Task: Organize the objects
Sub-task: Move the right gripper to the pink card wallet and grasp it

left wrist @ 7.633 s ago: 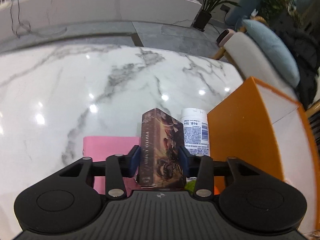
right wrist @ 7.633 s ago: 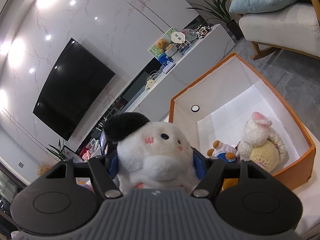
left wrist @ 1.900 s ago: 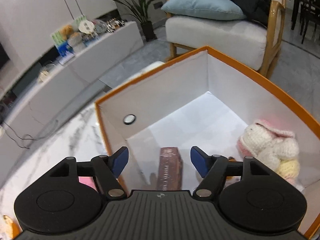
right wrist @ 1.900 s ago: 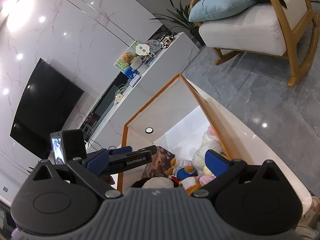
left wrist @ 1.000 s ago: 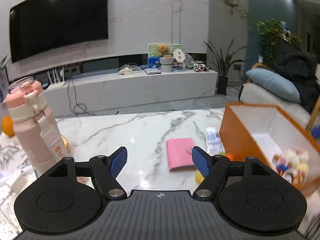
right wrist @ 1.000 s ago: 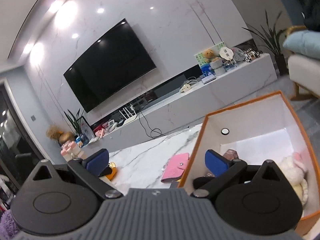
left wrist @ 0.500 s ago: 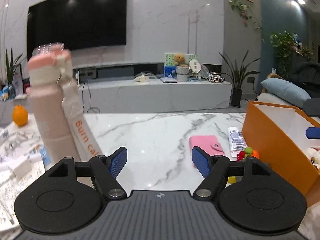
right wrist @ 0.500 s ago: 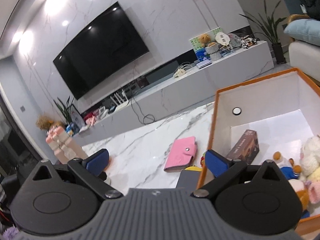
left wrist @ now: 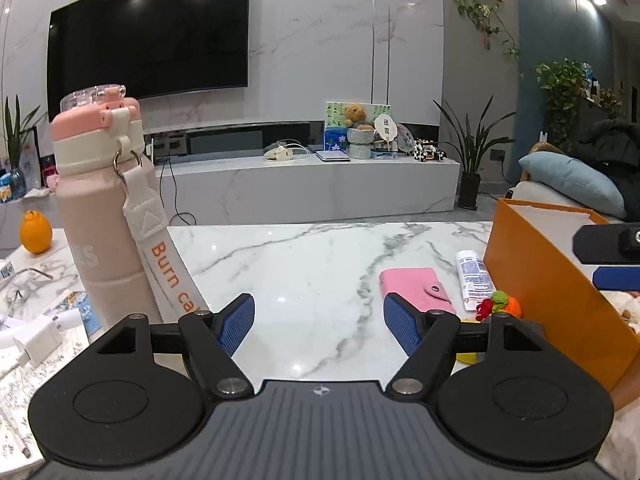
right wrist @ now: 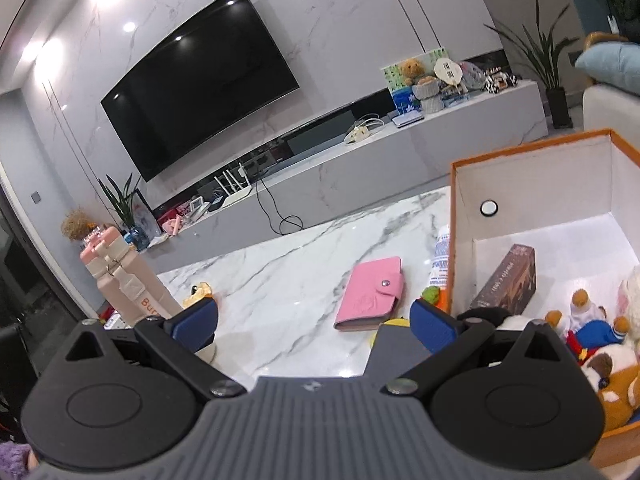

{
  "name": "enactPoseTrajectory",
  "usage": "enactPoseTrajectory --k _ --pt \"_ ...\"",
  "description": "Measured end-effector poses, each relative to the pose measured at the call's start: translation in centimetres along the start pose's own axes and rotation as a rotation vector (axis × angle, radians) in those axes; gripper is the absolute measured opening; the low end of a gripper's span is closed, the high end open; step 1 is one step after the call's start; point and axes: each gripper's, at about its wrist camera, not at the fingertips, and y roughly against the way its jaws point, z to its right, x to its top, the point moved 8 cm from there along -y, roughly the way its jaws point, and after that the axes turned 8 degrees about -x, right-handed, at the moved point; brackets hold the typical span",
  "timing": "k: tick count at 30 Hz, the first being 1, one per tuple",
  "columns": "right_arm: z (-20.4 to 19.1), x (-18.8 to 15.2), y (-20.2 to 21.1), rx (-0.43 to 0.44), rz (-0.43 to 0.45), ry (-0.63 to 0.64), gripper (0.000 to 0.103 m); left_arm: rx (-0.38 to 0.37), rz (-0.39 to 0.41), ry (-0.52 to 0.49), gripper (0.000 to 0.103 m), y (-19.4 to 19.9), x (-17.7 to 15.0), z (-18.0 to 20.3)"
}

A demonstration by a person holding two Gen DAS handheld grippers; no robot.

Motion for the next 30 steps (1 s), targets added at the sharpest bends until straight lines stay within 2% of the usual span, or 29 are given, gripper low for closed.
enactPoseTrajectory --k 2,6,11,15,18,22,25,30 --pt "-0.9 -0.1 -0.6 -0.006 -0.012 0.02 0.102 -0.006 -0.006 0.003 0.084 -0.1 0.0 0.0" --pt "-2.3 0.0 -4.1 -0.041 -0.136 -0.014 0.102 -0.021 -0.029 0.043 0.084 -0.6 -0.3 -0.5" --pt "-3.4 0.4 -8.6 0.005 -0.258 -0.121 0.102 -0.036 -0.055 0.073 0.084 -1.1 -0.4 -1.1" --pt "-4.0 0.4 -12.5 -0.069 -0.379 -0.061 0.102 -0.055 -0.044 0.053 0.084 -0.8 0.4 -1.0" --pt "-4.0 0.7 -15.1 -0.121 -0.452 -0.002 0.102 -0.027 -0.006 0.029 0.084 -0.2 0.9 -1.3" --pt "-2.5 0.7 -18.6 -0.264 -0.538 0.109 0.102 0.005 0.001 -0.019 0.084 -0.1 0.7 -1.2" --pt "-0.6 0.4 -21.2 -0.37 -0.601 0.141 0.102 -0.004 -0.027 -0.001 0.084 -0.5 0.4 -1.2" --pt "0.1 -0.9 -24.2 -0.432 -0.663 0.197 0.102 -0.023 -0.03 0.043 0.084 -0.4 0.5 -1.4"
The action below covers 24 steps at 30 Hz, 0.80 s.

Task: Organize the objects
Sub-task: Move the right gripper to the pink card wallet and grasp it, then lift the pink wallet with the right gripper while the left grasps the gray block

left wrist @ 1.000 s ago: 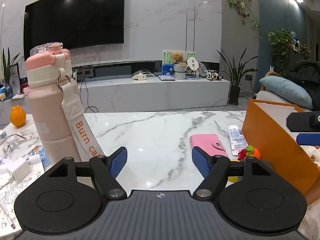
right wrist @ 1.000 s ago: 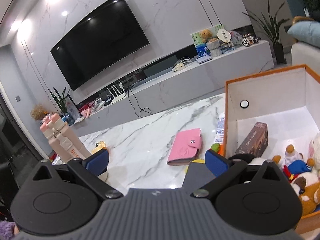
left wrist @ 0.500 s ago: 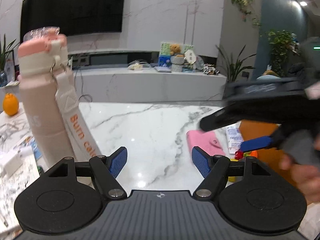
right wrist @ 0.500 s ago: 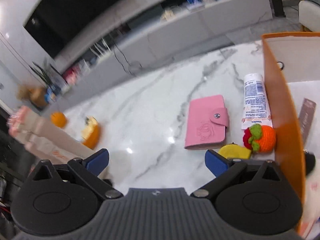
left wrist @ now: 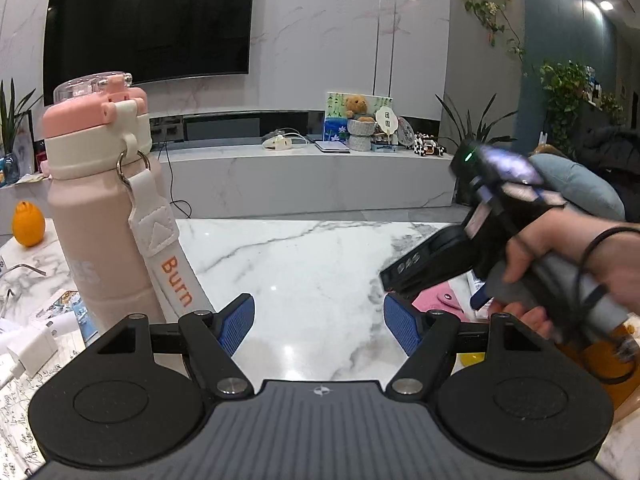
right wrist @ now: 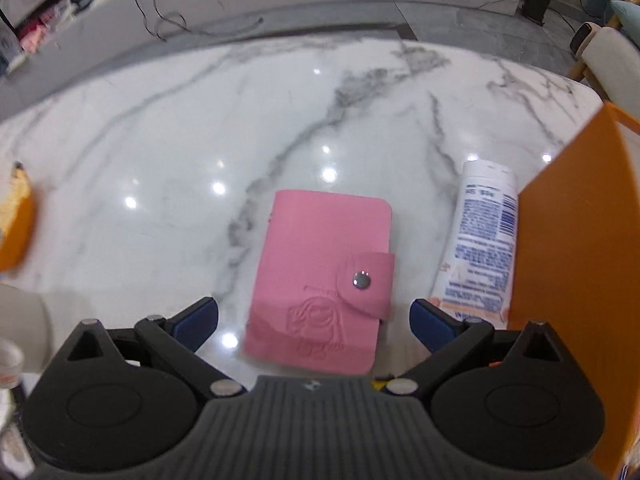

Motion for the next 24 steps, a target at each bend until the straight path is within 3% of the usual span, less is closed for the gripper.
enactPoseTrajectory --k 3,6,13,17,24 --pt "-0.5 -0.1 -1.1 -0.016 -0.014 0.005 0.096 -0.001 0.019 0.005 0.084 0.4 0.2 -0.1" --pt "-1.1 0.0 -1.1 -0.064 0.043 0.055 0.086 -0.009 0.025 0.019 0.084 0.5 0.4 0.0" --pt "-1.3 -0.2 -0.3 -0.068 0.066 0.073 0.08 -0.011 0.001 0.037 0.084 0.1 0.2 0.3" --pt "-0.4 0.1 1.4 0.032 0.073 -0.069 0.078 -0.01 -0.009 0.056 0.084 0.0 0.2 -0.1" --pt "0.5 0.1 7.8 0.199 0.176 -0.141 0.077 -0.032 -0.045 0.103 0.084 -0.6 -0.3 -0.6"
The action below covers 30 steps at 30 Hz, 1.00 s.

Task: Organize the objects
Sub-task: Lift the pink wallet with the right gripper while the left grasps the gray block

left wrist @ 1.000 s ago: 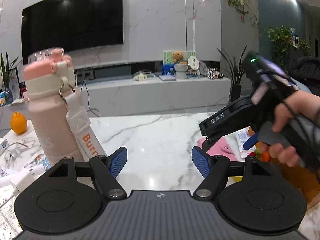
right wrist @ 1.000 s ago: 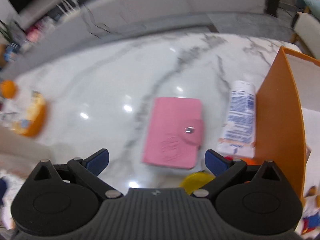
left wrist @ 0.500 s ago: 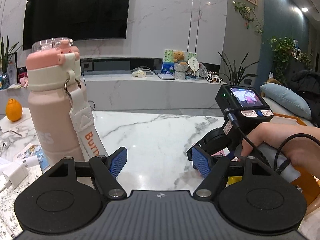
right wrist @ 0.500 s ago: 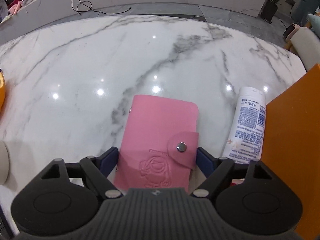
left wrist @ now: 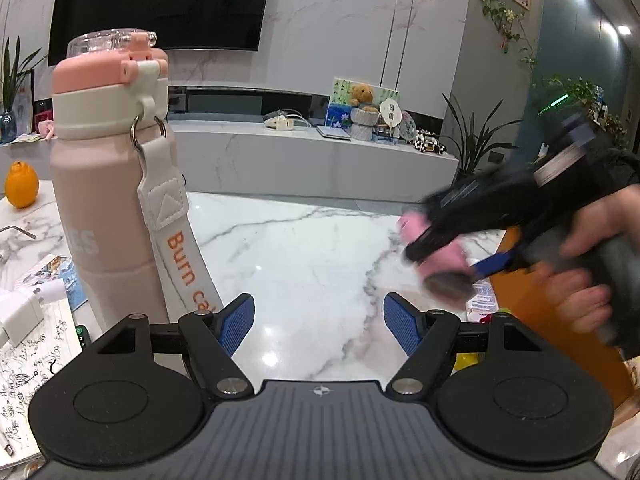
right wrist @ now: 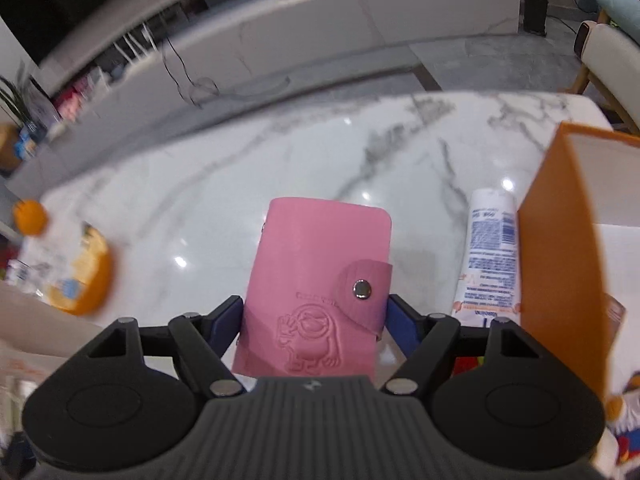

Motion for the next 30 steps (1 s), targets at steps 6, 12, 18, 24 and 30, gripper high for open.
enactPoseTrajectory --k 6,12,18,24,30 --pt "3.7 -3.6 10.0 0.12 0.172 -0.178 0.077 -0.058 -0.047 0.013 0.084 -0.4 -0.6 0.3" --pt "8.2 -9.1 17.0 0.122 0.286 -0.238 0.078 -0.256 -0.115 0.071 0.084 -1.3 -1.7 2.0" --pt "11.9 -12.4 18.7 0.116 0.32 -0.323 0.078 -0.475 -0.231 0.175 0.084 -3.6 -3.4 4.2" --pt "14.4 -12.3 18.7 0.212 0.34 -0.398 0.078 -0.549 -0.394 0.165 0.084 -7.6 -6.5 7.1" --pt "17.5 -12.9 18.5 0.22 0.338 -0.458 0.078 -0.643 -0.449 0.329 0.082 -10.6 -7.5 7.6"
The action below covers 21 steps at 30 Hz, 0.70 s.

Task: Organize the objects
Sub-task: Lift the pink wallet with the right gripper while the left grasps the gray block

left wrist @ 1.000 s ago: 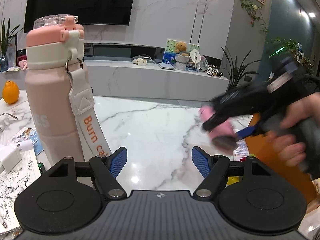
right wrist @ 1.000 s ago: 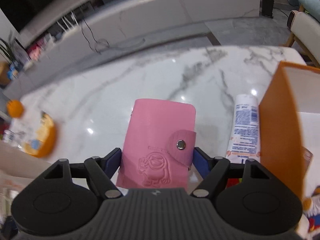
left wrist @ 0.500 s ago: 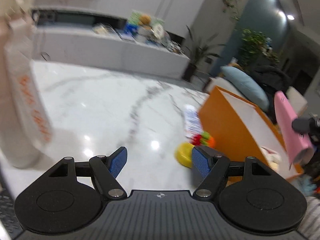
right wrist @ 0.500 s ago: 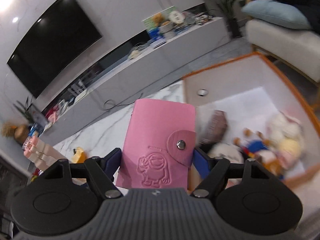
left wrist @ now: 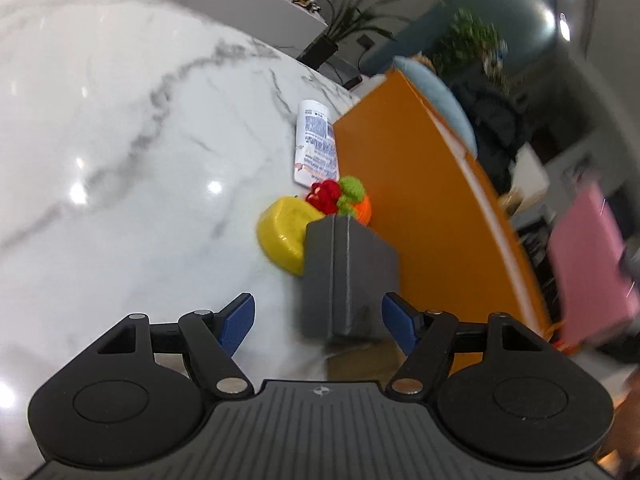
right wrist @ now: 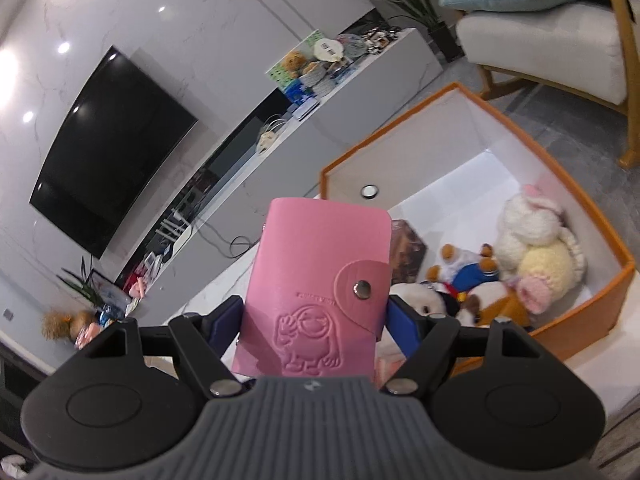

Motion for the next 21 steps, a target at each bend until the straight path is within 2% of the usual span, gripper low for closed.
enactPoseTrajectory --k 5,9,10,11,12,13,15,21 --pt "1.6 0.1 -0.2 -0.001 -0.009 -0.046 0.078 -0.122 -0.024 0.091 0.082 -2.0 0.9 -0.4" --pt "2.1 0.1 -0.1 -0.003 -0.011 -0.052 0.078 -0.248 -0.016 0.199 0.075 -2.7 1.3 -0.7" --pt "2.2 0.1 -0.1 -0.003 -0.011 -0.055 0.078 -0.25 -0.008 0.207 0.071 -2.7 1.3 -0.8" --pt "2.3 0.1 -0.1 -0.002 -0.01 -0.061 0.078 -0.243 -0.013 0.206 0.062 -2.8 1.2 -1.0" --pt "2.3 0.2 -0.1 -0.002 -0.011 -0.065 0.078 -0.242 -0.027 0.21 0.047 -3.0 1.0 -1.2" --pt "2.4 0.1 -0.2 -0.003 -0.013 -0.068 0.078 -0.263 -0.052 0.236 0.043 -3.2 0.7 -1.4" --pt "2.4 0.1 -0.3 -0.005 -0.017 -0.068 0.078 -0.31 -0.073 0.302 0.042 -3.6 0.3 -1.6" --pt "2.2 -0.1 -0.6 0.004 -0.029 -0.066 0.078 -0.273 -0.05 0.281 0.042 -4.2 0.7 -1.2"
